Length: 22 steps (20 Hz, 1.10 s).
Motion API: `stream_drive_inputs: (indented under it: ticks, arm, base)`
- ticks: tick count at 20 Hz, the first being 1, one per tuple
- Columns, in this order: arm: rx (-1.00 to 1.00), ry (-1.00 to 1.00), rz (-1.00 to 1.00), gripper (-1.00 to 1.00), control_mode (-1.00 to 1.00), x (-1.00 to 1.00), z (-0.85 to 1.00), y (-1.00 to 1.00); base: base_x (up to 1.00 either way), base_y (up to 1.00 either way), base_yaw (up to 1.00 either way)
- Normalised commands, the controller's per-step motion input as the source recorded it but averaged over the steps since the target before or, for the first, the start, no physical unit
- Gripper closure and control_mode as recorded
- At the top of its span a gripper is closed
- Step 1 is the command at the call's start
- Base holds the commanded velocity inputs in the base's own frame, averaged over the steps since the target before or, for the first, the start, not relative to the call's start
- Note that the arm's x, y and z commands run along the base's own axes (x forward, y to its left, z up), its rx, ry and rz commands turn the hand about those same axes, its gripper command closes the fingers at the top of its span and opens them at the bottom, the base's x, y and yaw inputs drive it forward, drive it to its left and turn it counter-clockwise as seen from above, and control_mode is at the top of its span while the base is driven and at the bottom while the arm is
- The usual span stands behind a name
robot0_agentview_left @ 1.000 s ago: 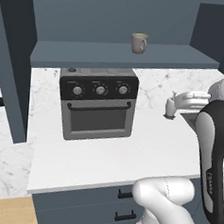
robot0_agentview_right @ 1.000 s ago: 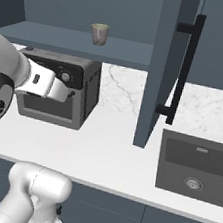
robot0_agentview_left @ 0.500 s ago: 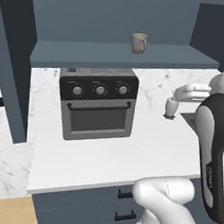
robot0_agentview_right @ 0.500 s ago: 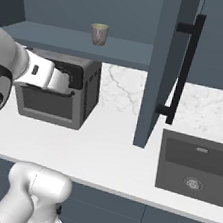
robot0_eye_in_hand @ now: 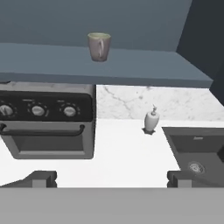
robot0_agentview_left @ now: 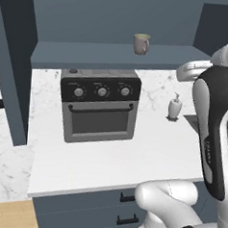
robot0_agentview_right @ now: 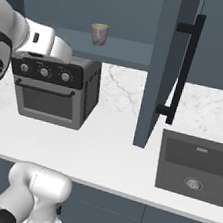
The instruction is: Gather all objects into one cabinet and sort the glasses and bowls to opposite sides.
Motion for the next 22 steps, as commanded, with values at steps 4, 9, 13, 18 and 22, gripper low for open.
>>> stream_drive_inputs:
  ticks: [4, 9, 13, 18, 22]
  arm:
    - [0.0, 0.0, -0.01, -1.0, -1.0, 0.8, 0.0, 0.0]
    - [0.14, -0.1, -0.01, -1.0, -1.0, 0.6, -0.06, 0.0]
    - [0.06, -0.29, 0.0, -1.0, -1.0, 0.43, 0.19, 0.0]
    - [0.0, -0.07, 0.0, -1.0, -1.0, 0.43, 0.01, 0.09]
    - [0.0, 0.09, 0.0, -1.0, -1.0, 0.77, -0.1, 0.06]
  base:
    - [0.0, 0.0, 0.0]
    - [0.0, 0.0, 0.0]
    - [0.0, 0.0, 0.0]
    - [0.0, 0.0, 0.0]
    - [0.0, 0.0, 0.0]
